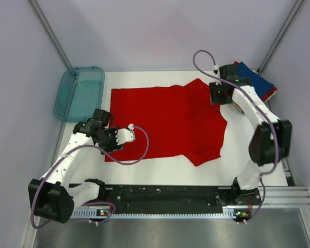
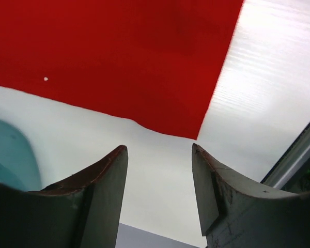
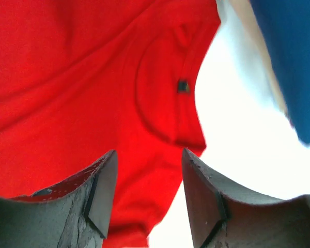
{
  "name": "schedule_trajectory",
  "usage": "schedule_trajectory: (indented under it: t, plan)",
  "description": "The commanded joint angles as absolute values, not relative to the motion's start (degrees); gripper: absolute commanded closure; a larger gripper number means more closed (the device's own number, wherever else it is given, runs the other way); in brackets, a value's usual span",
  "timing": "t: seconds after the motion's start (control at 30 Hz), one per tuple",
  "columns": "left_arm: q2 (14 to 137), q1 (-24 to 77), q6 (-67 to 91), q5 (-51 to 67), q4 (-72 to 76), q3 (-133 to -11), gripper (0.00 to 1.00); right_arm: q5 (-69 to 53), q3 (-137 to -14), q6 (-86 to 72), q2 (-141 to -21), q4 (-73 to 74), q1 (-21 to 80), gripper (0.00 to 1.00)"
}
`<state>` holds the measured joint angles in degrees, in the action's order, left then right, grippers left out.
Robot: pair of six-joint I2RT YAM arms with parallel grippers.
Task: Fold and stack the t-shirts
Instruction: Grap the side of the flattened tshirt closest away from the robot with both arms
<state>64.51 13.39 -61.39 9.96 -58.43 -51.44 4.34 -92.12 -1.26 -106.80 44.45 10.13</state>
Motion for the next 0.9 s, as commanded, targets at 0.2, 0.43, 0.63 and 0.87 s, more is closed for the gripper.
schedule_trajectory:
  t: [0.2,0.43,0.63,0.87]
  plan:
    - [63.36,13.36,-73.39,6.95,-52.83,-39.21,0.41,0.18,-50.83,-30.63,-62.52,44.56,9.93,0.44]
    - [66.79,13.36,-73.74,4.31,-45.01,-33.06,0.41,0.18,-34.82,-47.62,-49.67,44.91,9.67,0.47]
    - [68.11,13.36,-72.51,3.6,-41.04,-30.41,0.44,-0.18,-28.48,-53.44,-52.02,42.38,9.67,0.47]
    - [68.47,13.36,-72.07,5.1,-41.49,-30.59,0.7,3.94,-27.78,-52.12,-58.18,37.18,9.32,0.49]
